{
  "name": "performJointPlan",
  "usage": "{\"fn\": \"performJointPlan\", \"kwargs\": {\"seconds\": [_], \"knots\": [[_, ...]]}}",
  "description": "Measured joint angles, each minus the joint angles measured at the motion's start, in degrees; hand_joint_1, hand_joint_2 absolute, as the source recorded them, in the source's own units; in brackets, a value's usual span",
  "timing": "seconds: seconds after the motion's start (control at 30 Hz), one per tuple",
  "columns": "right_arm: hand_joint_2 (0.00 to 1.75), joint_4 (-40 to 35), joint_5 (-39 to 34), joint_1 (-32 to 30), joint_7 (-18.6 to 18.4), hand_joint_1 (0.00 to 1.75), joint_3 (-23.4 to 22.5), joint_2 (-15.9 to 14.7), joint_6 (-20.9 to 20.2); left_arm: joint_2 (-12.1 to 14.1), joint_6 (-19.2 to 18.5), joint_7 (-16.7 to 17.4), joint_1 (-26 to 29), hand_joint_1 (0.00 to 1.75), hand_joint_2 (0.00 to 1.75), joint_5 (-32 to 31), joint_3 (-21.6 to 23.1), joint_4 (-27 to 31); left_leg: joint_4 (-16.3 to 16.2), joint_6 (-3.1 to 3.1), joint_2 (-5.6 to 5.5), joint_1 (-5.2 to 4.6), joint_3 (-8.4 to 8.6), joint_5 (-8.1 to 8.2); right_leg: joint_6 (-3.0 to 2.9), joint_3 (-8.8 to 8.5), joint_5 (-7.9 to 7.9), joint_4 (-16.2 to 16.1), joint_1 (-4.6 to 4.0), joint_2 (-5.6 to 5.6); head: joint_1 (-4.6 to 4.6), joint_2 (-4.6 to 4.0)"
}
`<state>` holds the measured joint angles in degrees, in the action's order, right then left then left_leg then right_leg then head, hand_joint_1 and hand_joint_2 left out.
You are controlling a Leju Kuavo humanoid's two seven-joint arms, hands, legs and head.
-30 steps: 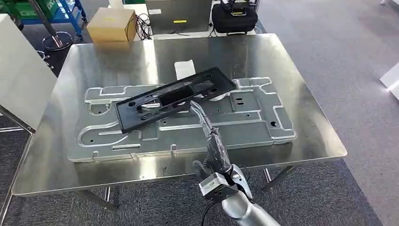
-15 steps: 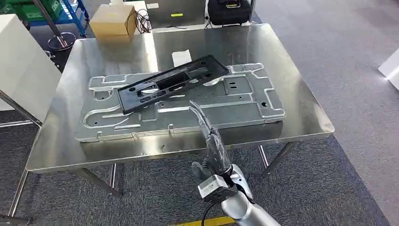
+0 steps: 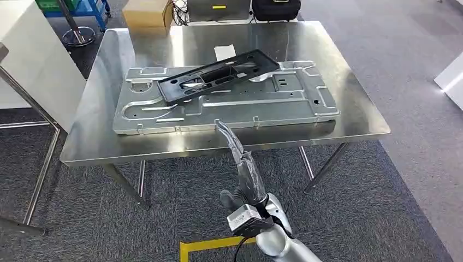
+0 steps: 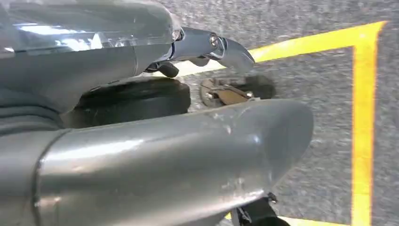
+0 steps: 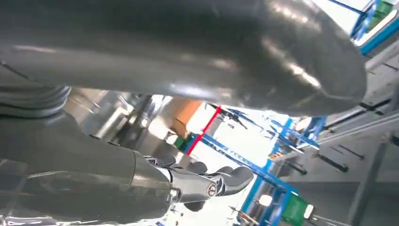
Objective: Take the parts from the cabinet and place them on the table.
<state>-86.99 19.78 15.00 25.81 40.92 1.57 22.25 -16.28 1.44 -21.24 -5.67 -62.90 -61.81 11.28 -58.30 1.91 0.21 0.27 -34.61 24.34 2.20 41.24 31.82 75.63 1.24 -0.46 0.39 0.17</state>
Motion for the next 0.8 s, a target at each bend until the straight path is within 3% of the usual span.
{"fn": "performJointPlan", "kwargs": {"seconds": [0.07,0.1,0.13,0.17,0.27,0.3,0.37,0.4,0.43,0.47,0.5,0.53,0.57,0.6,0.63,0.67,0.7,0.73,0.8], "knots": [[0.0,0.5,0.0,-0.1,0.0,0.0,0.1,0.1,0.0,0.0,0.0,0.1,0.0,0.0,0.0,0.0,0.0,0.0,0.0,-0.05,-0.06,-0.43,-1.73,-1.34,-0.96,-5.21,-3.4,-5.5,-0.38,0.12,0.0,0.0],[0.0,0.6,0.1,-0.1,0.0,0.0,0.2,0.2,0.0,0.0,0.0,0.1,0.0,0.0,0.0,0.0,0.0,0.0,0.0,-0.12,-0.14,-0.55,-2.3,-1.97,-1.74,-9.14,-3.38,-10.3,-0.72,0.24,-0.02,0.0],[0.0,0.7,0.1,-0.1,0.0,0.0,0.2,0.4,0.1,-0.1,0.0,0.1,0.0,0.0,0.0,0.0,0.0,0.0,-0.1,-0.32,-0.17,-0.62,-2.58,-2.45,-2.57,-13.08,-1.25,-15.4,-1.21,0.34,-0.04,0.0],[0.0,0.7,0.2,0.0,0.1,0.0,0.3,0.7,0.1,-0.1,-0.1,0.1,0.0,0.0,0.0,-0.1,0.0,0.0,0.0,-0.73,-0.13,-0.71,-2.8,-3.07,-2.6,-14.78,-0.29,-18.9,-1.22,0.12,-0.21,0.0],[0.0,1.4,0.0,-0.5,-0.1,0.0,0.3,0.7,0.1,-0.1,0.2,0.3,0.0,0.0,0.0,-0.4,0.1,0.0,0.9,-1.78,-0.1,-0.29,-2.8,-5.02,-3.35,-13.86,-2.17,-19.3,-1.83,0.18,0.26,0.0],[0.0,2.1,-0.3,-0.9,-0.3,0.0,0.3,0.9,0.1,0.0,0.3,0.5,0.2,0.0,0.0,-0.6,0.1,0.0,0.7,-2.0,-0.27,-0.26,-3.16,-4.68,-3.62,-13.53,-3.28,-20.1,-0.98,-0.22,0.33,0.0],[0.0,4.0,-0.3,-2.1,-0.7,0.0,-0.2,1.5,1.1,0.0,0.6,0.9,0.3,0.0,0.0,-0.9,0.1,0.0,-4.2,-2.65,-0.34,-0.08,-4.72,2.47,-4.35,-11.92,-4.81,-20.2,-1.13,-0.37,-0.22,0.0],[0.0,5.8,0.6,-3.0,-0.9,0.0,-0.9,2.0,2.4,0.1,0.9,1.2,0.3,0.0,0.0,-1.2,0.2,0.0,-8.5,-2.81,-0.34,0.02,-5.5,6.14,-4.38,-11.06,-5.56,-20.1,-1.19,-0.4,-0.17,0.0],[0.0,8.5,0.9,-3.8,-1.0,0.0,-2.0,2.4,3.8,0.1,1.2,1.7,0.3,0.0,0.0,-1.5,0.2,0.0,-12.4,-2.95,-0.34,0.05,-5.99,8.43,-4.36,-10.04,-6.23,-20.1,-1.22,-0.55,-0.18,0.0],[0.0,12.2,0.4,-4.3,-0.7,0.0,-3.5,2.7,4.8,0.2,1.5,2.2,0.3,0.0,0.0,-1.7,0.3,0.0,-15.3,-3.08,-0.33,0.06,-6.04,8.79,-4.29,-9.02,-6.97,-20.0,-1.2,-0.65,-0.18,0.0],[0.0,17.7,-0.9,-4.5,0.3,0.0,-6.3,3.3,6.0,0.4,1.9,3.0,0.3,0.0,0.0,-2.1,0.3,0.0,-16.5,-3.21,-0.32,0.12,-5.12,6.74,-4.06,-7.63,-7.83,-19.8,-1.13,-0.72,-0.17,0.0],[0.0,22.7,-2.5,-4.5,1.1,0.0,-9.2,3.7,7.2,0.5,2.2,3.6,0.3,0.0,0.0,-2.4,0.3,0.0,-15.7,-3.32,-0.32,0.15,-3.6,4.28,-3.79,-6.5,-8.44,-19.4,-1.02,-0.81,-0.2,0.0],[0.0,28.0,-4.3,-4.2,2.2,0.0,-12.4,4.1,8.3,0.6,2.4,4.1,0.3,0.0,0.0,-2.6,0.3,0.0,-13.2,-3.42,-0.32,0.2,-1.01,1.98,-3.47,-5.27,-8.98,-18.8,-0.84,-0.9,-0.17,0.0],[0.0,34.3,-6.3,-4.0,3.4,0.0,-16.2,4.1,8.9,0.8,2.8,4.6,0.3,0.0,0.0,-2.8,0.3,0.0,-9.2,-3.49,-0.33,0.29,2.52,1.53,-3.04,-4.15,-9.36,-18.1,-0.69,-0.91,-0.2,0.0],[0.0,40.4,-7.7,-3.9,5.1,0.0,-20.1,4.1,8.9,0.9,3.0,5.0,0.2,0.0,0.0,-3.1,0.4,0.0,-3.4,-3.48,-0.47,0.37,6.7,4.94,-2.62,-3.33,-9.73,-17.4,-0.74,-0.98,-0.26,0.0],[0.0,43.9,-8.3,-3.9,6.2,0.0,-22.5,4.1,8.9,1.0,3.0,5.1,0.2,0.0,0.0,-3.1,0.4,0.0,1.0,-3.06,-0.59,-0.09,9.31,6.78,-2.31,-2.97,-10.01,-16.6,-0.87,-1.02,-0.26,0.0],[0.0,47.1,-8.7,-4.0,7.1,0.0,-24.6,4.1,8.9,1.0,3.1,5.2,0.4,0.0,0.0,-3.1,0.4,0.0,0.7,-2.11,-0.54,-0.1,8.71,7.08,-1.98,-3.05,-10.56,-16.7,-0.9,-1.08,-0.11,0.0],[0.0,51.0,-8.9,-3.9,7.7,0.0,-26.9,4.1,8.9,1.0,3.1,5.2,0.4,0.0,0.0,-3.1,0.4,0.0,0.8,-1.76,-0.41,-0.17,8.54,6.99,-1.69,-2.98,-11.04,-16.9,-0.86,-1.08,-0.28,0.0],[0.0,55.6,-9.1,-3.9,5.3,0.0,-29.5,4.2,9.4,1.2,3.4,5.6,0.4,0.0,0.0,-3.0,0.4,0.0,1.1,-0.35,-0.16,-0.12,8.0,5.81,-0.83,-2.73,-11.84,-17.4,-0.61,-0.96,-0.44,0.0]]}}
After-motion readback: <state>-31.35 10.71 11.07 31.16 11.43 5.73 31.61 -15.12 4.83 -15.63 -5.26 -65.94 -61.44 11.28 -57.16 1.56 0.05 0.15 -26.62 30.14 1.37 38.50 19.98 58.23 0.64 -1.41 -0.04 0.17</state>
